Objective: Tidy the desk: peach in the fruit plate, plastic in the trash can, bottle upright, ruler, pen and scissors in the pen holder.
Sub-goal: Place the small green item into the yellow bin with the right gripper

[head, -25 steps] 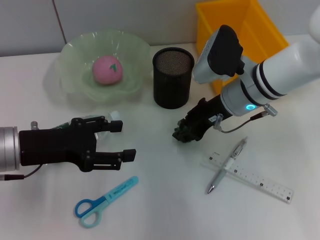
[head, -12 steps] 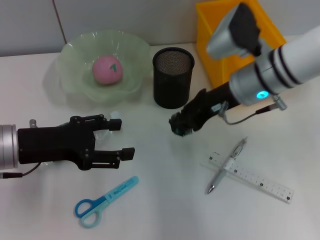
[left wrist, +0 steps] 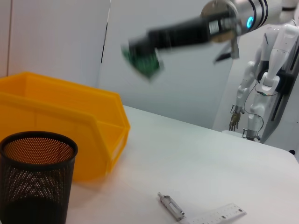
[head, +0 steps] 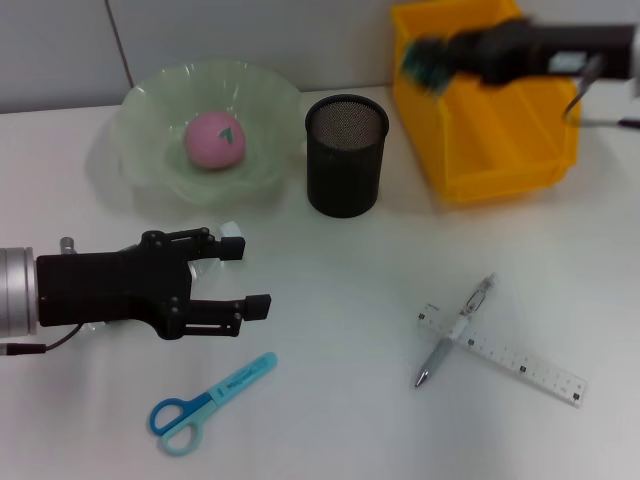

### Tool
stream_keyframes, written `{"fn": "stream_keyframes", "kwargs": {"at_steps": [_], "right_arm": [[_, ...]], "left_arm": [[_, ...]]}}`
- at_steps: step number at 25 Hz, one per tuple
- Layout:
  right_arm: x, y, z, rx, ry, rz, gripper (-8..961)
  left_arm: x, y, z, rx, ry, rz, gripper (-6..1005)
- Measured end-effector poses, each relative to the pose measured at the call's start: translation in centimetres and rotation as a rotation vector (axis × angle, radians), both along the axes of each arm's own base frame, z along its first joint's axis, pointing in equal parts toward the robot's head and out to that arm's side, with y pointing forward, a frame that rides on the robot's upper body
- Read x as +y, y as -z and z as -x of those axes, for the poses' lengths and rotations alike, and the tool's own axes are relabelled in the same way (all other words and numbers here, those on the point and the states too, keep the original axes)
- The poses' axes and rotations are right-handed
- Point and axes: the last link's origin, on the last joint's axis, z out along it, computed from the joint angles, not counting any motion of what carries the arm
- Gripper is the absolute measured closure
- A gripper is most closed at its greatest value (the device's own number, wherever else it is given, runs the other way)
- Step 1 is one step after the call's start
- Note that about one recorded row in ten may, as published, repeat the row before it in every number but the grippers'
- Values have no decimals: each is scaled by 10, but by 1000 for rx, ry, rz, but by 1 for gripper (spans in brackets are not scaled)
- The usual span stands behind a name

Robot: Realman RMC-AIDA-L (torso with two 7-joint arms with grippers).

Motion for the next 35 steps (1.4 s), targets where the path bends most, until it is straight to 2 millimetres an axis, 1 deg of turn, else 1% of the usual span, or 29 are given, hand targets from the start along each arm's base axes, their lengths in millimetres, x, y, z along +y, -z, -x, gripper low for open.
{"fn": "stream_keyframes", "kwargs": {"at_steps": [3, 5, 7, 9, 13, 18, 20, 23, 28, 30, 35], "right_arm": [[2, -28, -25, 130, 50, -172, 902], [3, -39, -42, 187, 93, -266, 902], [5, -44, -57, 209, 126, -325, 903], [9, -42, -71, 197, 160, -365, 903], [18, -35, -84, 129, 208, -426, 903], [27, -25, -92, 24, 239, -494, 898], [33, -17, -94, -26, 257, -502, 895], [38, -8, -92, -69, 264, -498, 840], [46, 6, -82, -84, 241, -452, 749], [48, 10, -80, -89, 236, -441, 705], [50, 10, -78, -92, 238, -447, 596]], "left_arm": [[0, 0, 0, 1, -1, -1, 208], [1, 1, 0, 1, -1, -2, 209], [1, 1, 0, 2, 1, -3, 210], [1, 1, -1, 1, 3, -4, 211], [2, 2, -3, 0, 8, -4, 213], [4, 2, -4, 0, 8, -4, 215], [4, 2, -5, 0, 8, -5, 216], [5, 1, -5, 0, 10, -6, 217], [6, 0, -6, -4, 5, -11, 220], [7, -1, -5, -4, 5, -11, 221], [6, -1, -5, -4, 5, -11, 223]]}}
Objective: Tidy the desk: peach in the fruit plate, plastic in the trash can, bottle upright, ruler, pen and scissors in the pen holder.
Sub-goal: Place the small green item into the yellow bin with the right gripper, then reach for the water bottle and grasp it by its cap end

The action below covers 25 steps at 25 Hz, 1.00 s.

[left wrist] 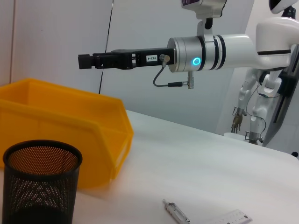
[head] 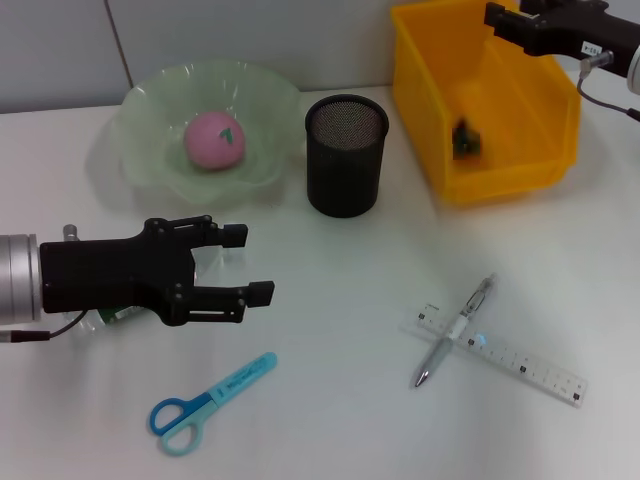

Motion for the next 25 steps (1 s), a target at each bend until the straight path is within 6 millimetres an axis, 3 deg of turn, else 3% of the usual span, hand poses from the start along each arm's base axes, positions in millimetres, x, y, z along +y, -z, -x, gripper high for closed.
{"fn": "stream_keyframes", "kwargs": {"at_steps": [4, 8, 15, 20, 25], "right_arm": [[0, 0, 1, -1, -1, 0, 508], [-6, -5, 4, 58, -32, -4, 279], [-36, -27, 12, 285, -179, 3, 201], [-74, -36, 17, 401, -328, 151, 201], [-103, -33, 13, 379, -401, 311, 201]], "left_arm": [[0, 0, 1, 0, -1, -2, 225], [0, 0, 0, 0, 0, -2, 227], [-1, 0, 0, -3, 3, 4, 230], [-2, 1, -1, -7, 7, 6, 232], [-3, 2, -1, -9, 9, 9, 235]]}}
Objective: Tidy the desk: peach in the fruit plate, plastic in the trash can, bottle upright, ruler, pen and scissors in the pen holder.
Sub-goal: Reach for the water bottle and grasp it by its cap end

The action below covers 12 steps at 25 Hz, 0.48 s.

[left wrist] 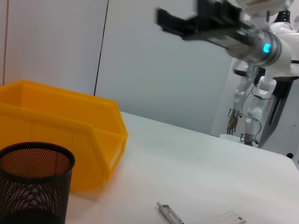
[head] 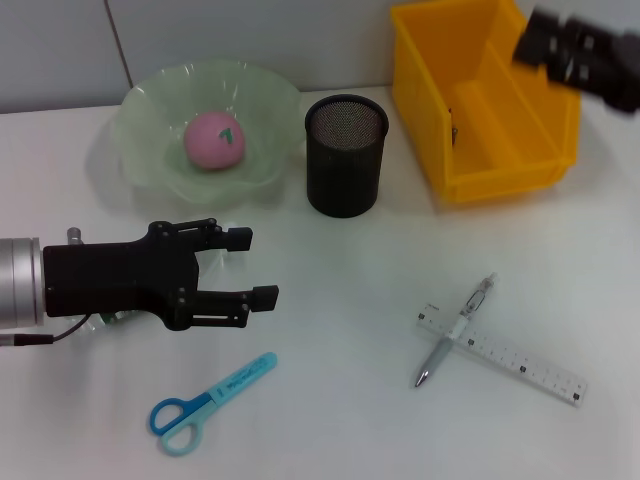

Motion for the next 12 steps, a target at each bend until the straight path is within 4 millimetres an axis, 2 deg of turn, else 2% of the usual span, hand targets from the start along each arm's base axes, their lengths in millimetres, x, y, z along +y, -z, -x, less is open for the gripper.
{"fn": "stream_keyframes", "kwargs": {"at_steps": [3, 12], "right_arm": [[-18, 9, -10, -96, -36, 128, 201], [-32, 33, -27, -318, -46, 317, 201]], "left_arm": [[0, 0, 0, 0, 0, 1, 236], [1, -1, 0, 4, -4, 7, 240]]}}
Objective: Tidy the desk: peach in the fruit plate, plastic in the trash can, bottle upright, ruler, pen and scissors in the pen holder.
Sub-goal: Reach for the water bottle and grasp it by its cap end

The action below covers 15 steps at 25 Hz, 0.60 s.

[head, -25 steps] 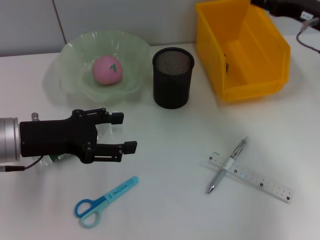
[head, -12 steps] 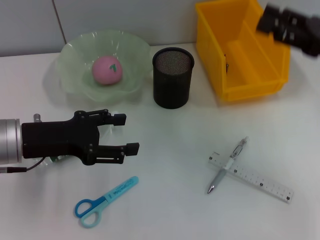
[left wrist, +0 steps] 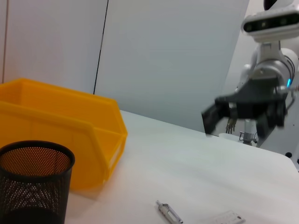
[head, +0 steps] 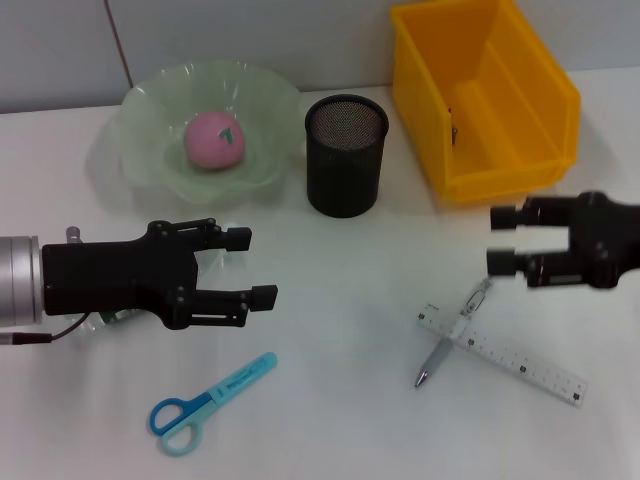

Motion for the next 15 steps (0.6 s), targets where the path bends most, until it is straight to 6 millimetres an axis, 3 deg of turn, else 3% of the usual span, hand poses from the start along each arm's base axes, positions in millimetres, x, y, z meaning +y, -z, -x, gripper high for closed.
{"fn": "stream_keyframes", "kwargs": {"at_steps": [9, 15], "right_arm": [[-10, 19, -15, -112, -99, -55, 202], [-9, 21, -22, -148, -102, -93, 202]], "left_arm": [[3, 3, -3, 26, 14, 6, 244], [24, 0, -26, 176, 26, 37, 247]]}}
